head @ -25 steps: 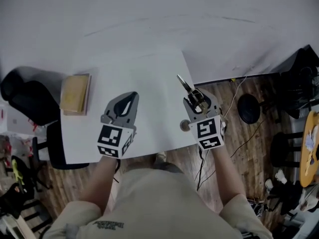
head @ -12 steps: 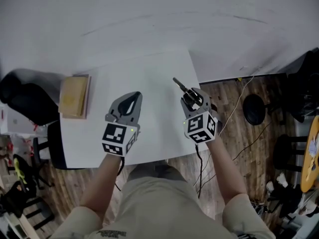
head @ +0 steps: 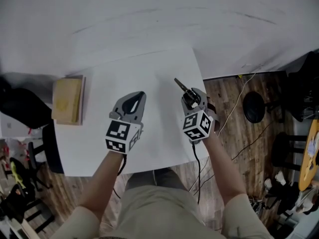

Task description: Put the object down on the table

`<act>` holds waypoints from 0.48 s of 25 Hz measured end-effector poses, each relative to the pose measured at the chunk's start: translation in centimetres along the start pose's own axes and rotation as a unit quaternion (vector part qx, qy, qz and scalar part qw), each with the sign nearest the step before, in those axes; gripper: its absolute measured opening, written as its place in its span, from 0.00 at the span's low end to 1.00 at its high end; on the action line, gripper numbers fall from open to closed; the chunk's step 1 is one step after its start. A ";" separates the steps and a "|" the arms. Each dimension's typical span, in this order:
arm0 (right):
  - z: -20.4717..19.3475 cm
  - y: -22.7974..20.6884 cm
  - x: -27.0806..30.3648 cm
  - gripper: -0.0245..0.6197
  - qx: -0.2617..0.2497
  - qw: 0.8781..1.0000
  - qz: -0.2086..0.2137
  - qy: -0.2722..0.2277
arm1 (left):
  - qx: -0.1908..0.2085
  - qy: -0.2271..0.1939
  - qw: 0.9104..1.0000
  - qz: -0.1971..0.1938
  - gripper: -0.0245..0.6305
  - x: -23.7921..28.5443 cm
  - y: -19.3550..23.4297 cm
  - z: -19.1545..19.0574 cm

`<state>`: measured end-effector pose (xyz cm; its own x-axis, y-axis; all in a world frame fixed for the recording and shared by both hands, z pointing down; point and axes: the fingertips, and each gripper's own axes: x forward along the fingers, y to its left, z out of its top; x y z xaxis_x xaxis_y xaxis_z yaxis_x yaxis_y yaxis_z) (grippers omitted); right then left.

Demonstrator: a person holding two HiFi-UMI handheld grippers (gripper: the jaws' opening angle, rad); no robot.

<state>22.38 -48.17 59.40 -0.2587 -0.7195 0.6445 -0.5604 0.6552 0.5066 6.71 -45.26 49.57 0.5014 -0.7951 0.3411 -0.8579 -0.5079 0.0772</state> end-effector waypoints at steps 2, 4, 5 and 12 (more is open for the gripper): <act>-0.5 0.5 1.5 0.39 -0.003 1.000 0.001 0.014 | -0.007 0.007 1.000 -0.003 0.07 0.9 0.7 -1.1; -1.1 0.9 2.9 0.39 -0.007 1.000 -0.001 0.029 | -0.017 0.015 1.000 -0.006 0.07 1.8 1.2 -2.2; -1.3 1.1 3.5 0.39 -0.009 0.999 -0.003 0.034 | -0.021 0.020 1.000 -0.007 0.07 2.2 1.5 -2.8; -2.1 2.0 7.2 0.39 -0.016 0.998 -0.016 0.051 | -0.050 0.049 0.997 -0.018 0.07 4.8 2.8 -6.3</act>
<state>21.06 -51.55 66.23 -0.1591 -0.7140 0.6818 -0.5410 0.6407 0.5448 6.02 -48.43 57.28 0.5238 -0.7378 0.4258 -0.8485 -0.4964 0.1835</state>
